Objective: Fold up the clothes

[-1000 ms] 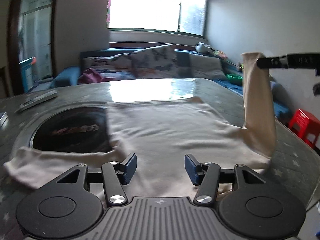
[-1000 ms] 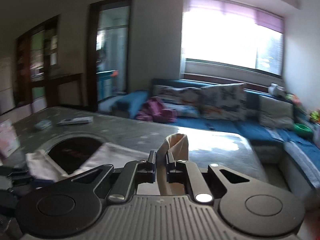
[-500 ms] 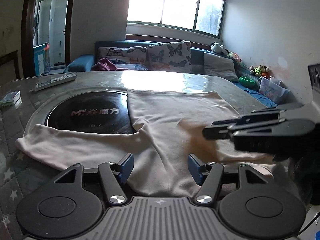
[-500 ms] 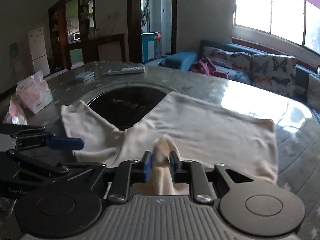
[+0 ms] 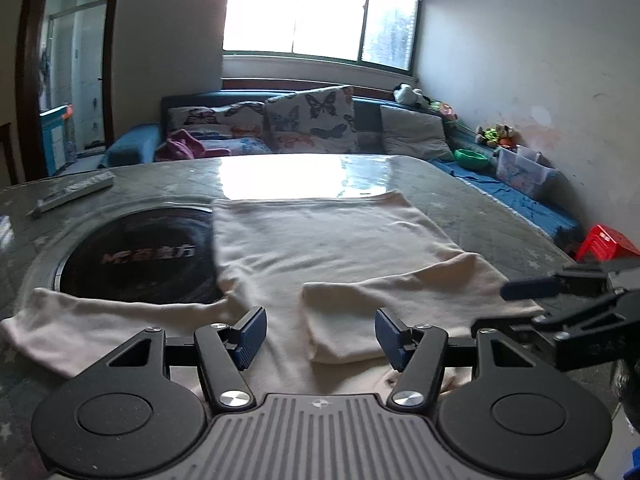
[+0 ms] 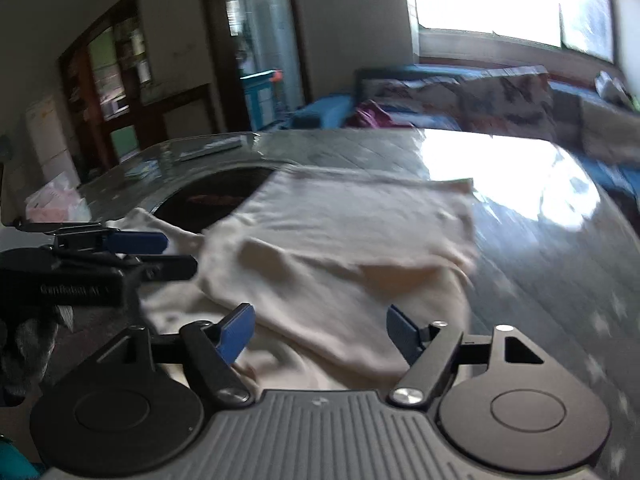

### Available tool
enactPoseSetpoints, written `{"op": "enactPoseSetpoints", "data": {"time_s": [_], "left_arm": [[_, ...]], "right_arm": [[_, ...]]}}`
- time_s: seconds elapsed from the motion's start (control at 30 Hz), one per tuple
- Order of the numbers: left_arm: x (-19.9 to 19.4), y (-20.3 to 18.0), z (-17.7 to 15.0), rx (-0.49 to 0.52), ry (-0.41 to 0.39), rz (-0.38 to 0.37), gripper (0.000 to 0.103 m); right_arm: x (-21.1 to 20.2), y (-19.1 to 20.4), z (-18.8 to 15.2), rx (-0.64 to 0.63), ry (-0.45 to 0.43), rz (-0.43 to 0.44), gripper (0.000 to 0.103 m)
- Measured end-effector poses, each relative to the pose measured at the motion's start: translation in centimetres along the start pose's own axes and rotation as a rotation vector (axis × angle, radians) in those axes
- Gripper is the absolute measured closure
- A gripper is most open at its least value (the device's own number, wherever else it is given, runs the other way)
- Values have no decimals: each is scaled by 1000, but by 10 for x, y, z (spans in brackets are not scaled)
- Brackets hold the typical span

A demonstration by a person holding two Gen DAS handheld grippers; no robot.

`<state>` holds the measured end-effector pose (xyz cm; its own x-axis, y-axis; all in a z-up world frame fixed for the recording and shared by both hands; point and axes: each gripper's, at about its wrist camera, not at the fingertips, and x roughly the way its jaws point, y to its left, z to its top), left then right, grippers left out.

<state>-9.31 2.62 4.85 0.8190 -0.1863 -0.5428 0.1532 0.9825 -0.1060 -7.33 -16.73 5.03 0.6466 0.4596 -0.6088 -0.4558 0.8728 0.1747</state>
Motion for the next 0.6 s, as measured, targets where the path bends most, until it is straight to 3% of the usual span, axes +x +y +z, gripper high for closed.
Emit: {"op": "enactPoseSetpoints", "data": {"time_s": [0.2, 0.3, 0.47, 0.6], "left_arm": [[20, -11, 2, 20, 45, 9, 47], [28, -13, 0, 25, 78, 18, 47], [41, -15, -4, 35, 131, 39, 47], [45, -18, -6, 49, 137, 52, 58]], "right_arm": [[-11, -22, -16, 83, -9, 0, 22], [-21, -22, -19, 53, -42, -53, 13], [-22, -32, -26, 41, -32, -139, 10], [-21, -35, -33, 48, -31, -159, 7]]}}
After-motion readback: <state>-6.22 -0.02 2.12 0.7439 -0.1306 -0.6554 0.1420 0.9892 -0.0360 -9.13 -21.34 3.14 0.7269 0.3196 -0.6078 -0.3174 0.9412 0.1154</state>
